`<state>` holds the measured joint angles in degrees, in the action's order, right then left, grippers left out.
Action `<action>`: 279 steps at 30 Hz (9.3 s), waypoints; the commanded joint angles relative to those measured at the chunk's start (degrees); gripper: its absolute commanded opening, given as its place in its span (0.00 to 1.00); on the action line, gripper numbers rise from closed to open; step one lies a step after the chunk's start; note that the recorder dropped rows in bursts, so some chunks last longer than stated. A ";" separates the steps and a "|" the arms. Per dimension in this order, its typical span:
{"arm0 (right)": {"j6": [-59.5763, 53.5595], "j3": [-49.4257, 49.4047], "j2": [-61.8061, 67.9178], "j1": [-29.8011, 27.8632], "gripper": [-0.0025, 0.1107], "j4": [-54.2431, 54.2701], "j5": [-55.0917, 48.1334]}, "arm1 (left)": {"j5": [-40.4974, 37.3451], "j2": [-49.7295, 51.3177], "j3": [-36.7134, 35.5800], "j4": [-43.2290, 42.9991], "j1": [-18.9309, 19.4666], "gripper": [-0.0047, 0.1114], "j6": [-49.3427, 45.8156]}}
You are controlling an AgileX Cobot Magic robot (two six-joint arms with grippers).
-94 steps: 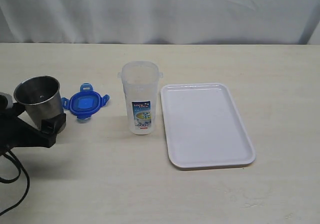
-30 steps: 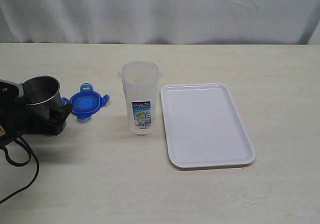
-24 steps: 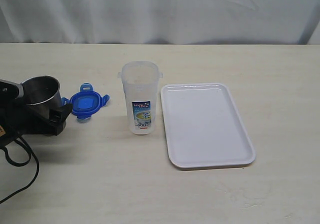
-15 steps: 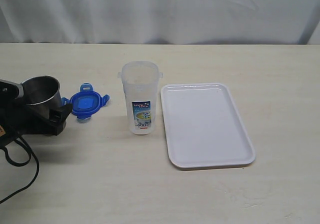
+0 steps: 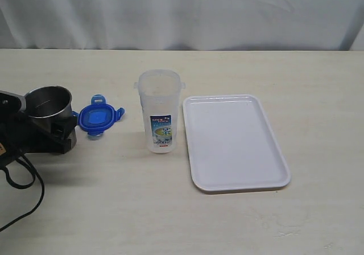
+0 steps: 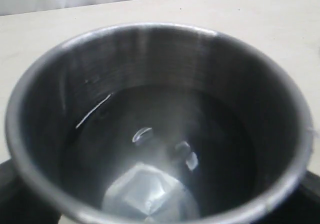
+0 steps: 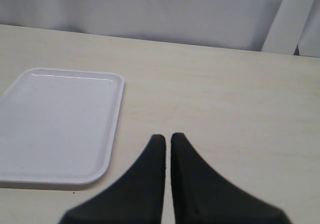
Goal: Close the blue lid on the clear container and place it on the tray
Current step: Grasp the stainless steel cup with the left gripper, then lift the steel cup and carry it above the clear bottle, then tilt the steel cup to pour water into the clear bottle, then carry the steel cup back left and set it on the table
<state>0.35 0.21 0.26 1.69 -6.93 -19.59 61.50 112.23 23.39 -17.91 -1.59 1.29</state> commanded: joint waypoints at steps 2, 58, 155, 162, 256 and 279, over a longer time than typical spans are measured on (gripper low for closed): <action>0.04 -0.21 -0.26 -0.23 0.06 0.33 -0.05 | -0.41 0.11 0.30 0.08 -0.44 0.35 0.00; 0.04 -0.21 -0.26 -0.23 0.06 0.33 -0.05 | -39.81 -18.82 29.55 -23.94 -20.44 0.04 8.64; 0.04 -0.21 -0.26 -0.23 0.06 0.33 -0.05 | -36.05 -15.84 30.03 -23.33 -20.44 0.04 -19.07; 0.04 -0.21 -0.26 -0.23 0.06 0.33 -0.05 | -36.25 -15.84 30.03 -23.33 -20.44 0.04 -15.11; 0.04 -0.21 -0.26 -0.23 0.06 0.33 -0.05 | -19.09 19.34 44.77 0.60 5.20 0.08 9.65; 0.04 -0.21 -0.26 -0.23 0.06 0.33 -0.05 | -26.33 17.09 44.67 -1.06 5.20 0.94 9.47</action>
<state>0.35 0.21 0.26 1.69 -6.93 -19.59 37.27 131.01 67.68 -18.93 3.83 10.59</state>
